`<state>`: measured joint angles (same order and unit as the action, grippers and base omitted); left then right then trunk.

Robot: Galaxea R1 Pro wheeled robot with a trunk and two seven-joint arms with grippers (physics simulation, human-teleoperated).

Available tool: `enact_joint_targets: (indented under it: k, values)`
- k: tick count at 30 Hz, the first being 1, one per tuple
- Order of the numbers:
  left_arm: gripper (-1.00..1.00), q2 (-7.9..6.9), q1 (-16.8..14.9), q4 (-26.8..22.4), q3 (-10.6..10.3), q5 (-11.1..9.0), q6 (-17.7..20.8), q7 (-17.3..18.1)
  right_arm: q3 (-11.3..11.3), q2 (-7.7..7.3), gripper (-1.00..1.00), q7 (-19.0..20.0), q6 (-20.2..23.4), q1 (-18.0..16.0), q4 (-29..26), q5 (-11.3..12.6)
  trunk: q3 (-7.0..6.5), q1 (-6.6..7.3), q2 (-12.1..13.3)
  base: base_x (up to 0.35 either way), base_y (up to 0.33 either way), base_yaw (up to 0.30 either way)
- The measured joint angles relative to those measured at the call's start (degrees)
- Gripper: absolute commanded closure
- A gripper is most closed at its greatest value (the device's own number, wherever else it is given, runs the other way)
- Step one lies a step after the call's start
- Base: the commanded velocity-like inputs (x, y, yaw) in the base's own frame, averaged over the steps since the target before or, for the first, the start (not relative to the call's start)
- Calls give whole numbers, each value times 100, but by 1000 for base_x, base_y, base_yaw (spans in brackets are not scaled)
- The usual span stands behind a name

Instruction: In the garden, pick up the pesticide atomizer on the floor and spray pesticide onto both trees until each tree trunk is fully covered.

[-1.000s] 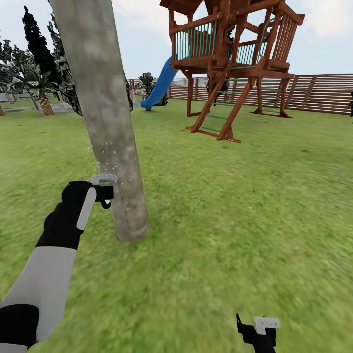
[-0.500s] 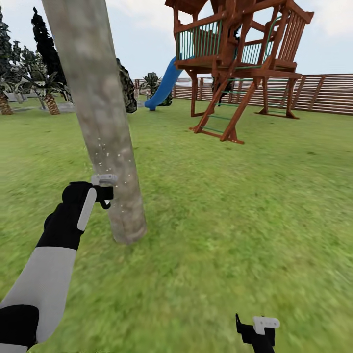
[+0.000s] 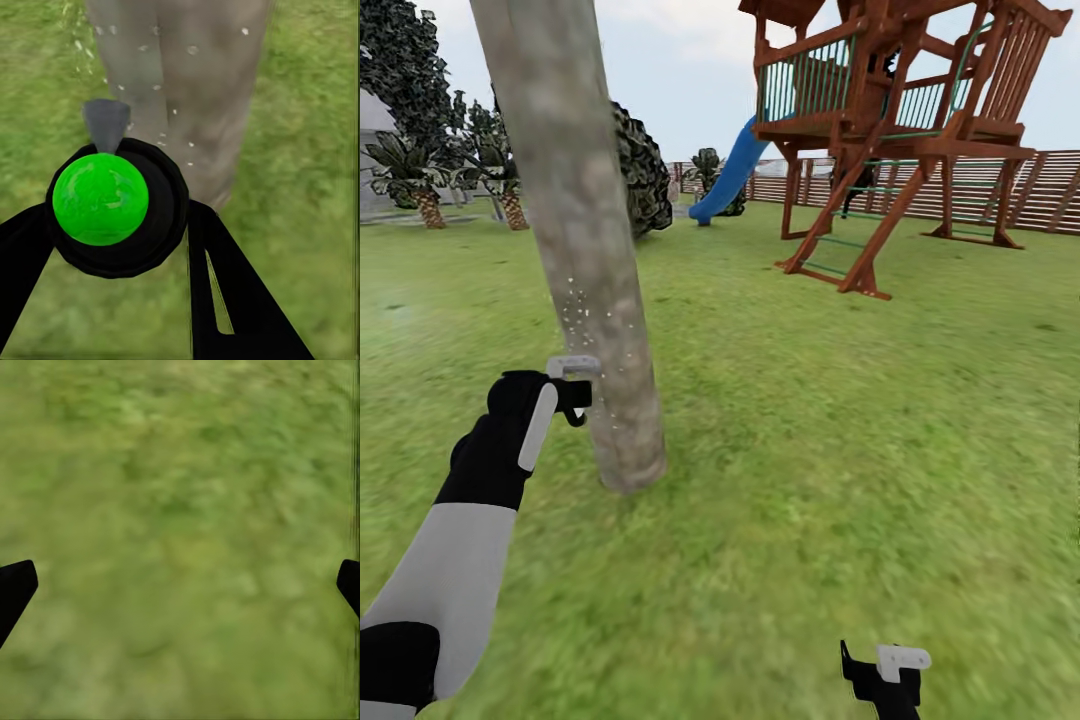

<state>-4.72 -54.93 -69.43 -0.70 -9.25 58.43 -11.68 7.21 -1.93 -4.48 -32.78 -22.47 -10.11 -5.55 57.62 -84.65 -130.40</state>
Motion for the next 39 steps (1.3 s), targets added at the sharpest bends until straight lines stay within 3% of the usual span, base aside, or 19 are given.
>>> enact_joint_targets:
  k: [7,20,25,36,39]
  values:
    - [100,-3,0,9,0,-11,-7,-17,0,0,-100,0,0,-2,0,-4,0,0,0,0,-274,19]
    - [100,-3,2,61,0,-11,-7,-26,0,2,-100,0,0,0,0,-15,0,0,0,0,-274,266]
    - [100,-3,219,98,0,-11,-7,-30,0,2,-100,0,0,1,0,-12,0,0,0,0,-274,152]
    - [100,-11,258,105,9,-13,-8,-79,0,4,-100,0,0,-2,0,-15,0,0,0,122,-255,16]
    - [100,-12,421,111,21,-12,-14,-79,0,8,-100,0,0,1,0,-13,0,0,0,208,-227,231]
